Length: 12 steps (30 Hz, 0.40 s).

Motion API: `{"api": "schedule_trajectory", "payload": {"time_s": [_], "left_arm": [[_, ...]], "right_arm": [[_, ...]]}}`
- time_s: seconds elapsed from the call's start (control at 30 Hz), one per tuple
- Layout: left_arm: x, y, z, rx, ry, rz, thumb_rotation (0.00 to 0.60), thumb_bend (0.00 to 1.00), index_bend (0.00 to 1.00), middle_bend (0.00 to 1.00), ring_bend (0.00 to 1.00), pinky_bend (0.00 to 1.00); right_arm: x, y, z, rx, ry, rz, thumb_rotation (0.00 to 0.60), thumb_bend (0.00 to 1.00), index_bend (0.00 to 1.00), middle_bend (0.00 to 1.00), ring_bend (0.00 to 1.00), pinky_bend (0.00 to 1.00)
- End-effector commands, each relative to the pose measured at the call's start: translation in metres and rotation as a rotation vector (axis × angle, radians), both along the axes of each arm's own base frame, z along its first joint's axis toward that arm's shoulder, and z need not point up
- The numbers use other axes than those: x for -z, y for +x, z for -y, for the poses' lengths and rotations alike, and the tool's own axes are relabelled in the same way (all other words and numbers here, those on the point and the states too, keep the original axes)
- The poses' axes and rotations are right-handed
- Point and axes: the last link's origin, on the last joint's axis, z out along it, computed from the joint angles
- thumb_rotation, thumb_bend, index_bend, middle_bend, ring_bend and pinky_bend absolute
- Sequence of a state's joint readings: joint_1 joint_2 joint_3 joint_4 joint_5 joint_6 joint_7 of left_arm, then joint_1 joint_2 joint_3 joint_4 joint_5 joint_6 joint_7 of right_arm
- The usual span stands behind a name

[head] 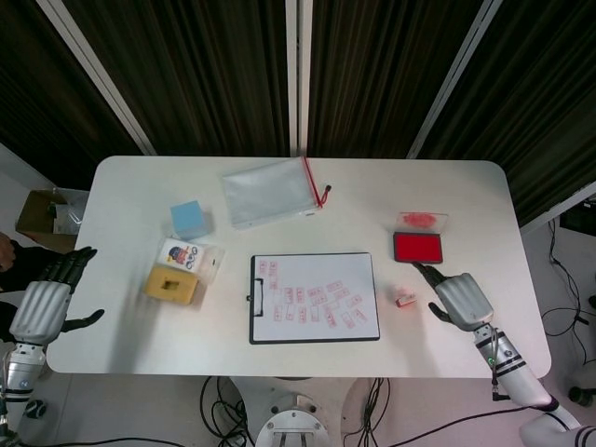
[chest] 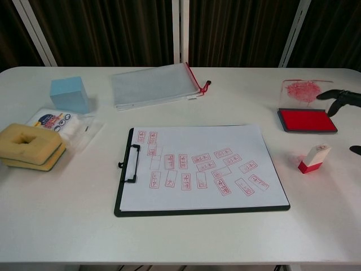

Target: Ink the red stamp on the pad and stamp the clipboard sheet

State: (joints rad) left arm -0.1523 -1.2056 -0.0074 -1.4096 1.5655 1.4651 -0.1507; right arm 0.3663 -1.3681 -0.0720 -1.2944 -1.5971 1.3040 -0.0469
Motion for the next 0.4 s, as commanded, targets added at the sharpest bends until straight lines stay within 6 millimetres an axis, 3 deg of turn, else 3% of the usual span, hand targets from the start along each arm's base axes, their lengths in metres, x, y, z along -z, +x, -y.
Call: {"api": "schedule_trajectory", "payload": {"time_s": [0.03,0.07,0.13,0.27,0.4], "left_arm": [[-0.001,0.001,0.000,-0.001,0.003,-0.003,0.600,0.12,0.08,0.09,0.10,0.19],[-0.001,0.001,0.000,0.000,0.005,-0.005,0.600,0.12,0.08,0.09,0.10,0.19],[-0.003,0.003,0.000,0.001,0.013,-0.015,0.600,0.12,0.08,0.09,0.10,0.19],[-0.007,0.004,-0.002,0.002,0.039,-0.050,0.600,0.12,0.09,0.09,0.10,0.19],[-0.007,0.004,-0.002,0.002,0.044,-0.056,0.600,0.12,0.09,0.09,0.10,0.19]], "right_arm": [[-0.066,-0.026,-0.038,0.108,-0.206,0.004,0.600,0.14,0.00,0.04,0.21,0.37],[-0.078,-0.032,-0.044,0.139,-0.255,-0.002,0.600,0.14,0.00,0.01,0.10,0.19],[-0.099,-0.045,-0.053,0.203,-0.353,-0.004,0.600,0.13,0.00,0.00,0.01,0.02],[-0.118,-0.069,-0.062,0.335,-0.448,-0.012,0.600,0.15,0.00,0.00,0.00,0.00],[-0.111,-0.075,-0.063,0.365,-0.458,-0.013,0.600,0.15,0.00,0.00,0.00,0.00]]}}
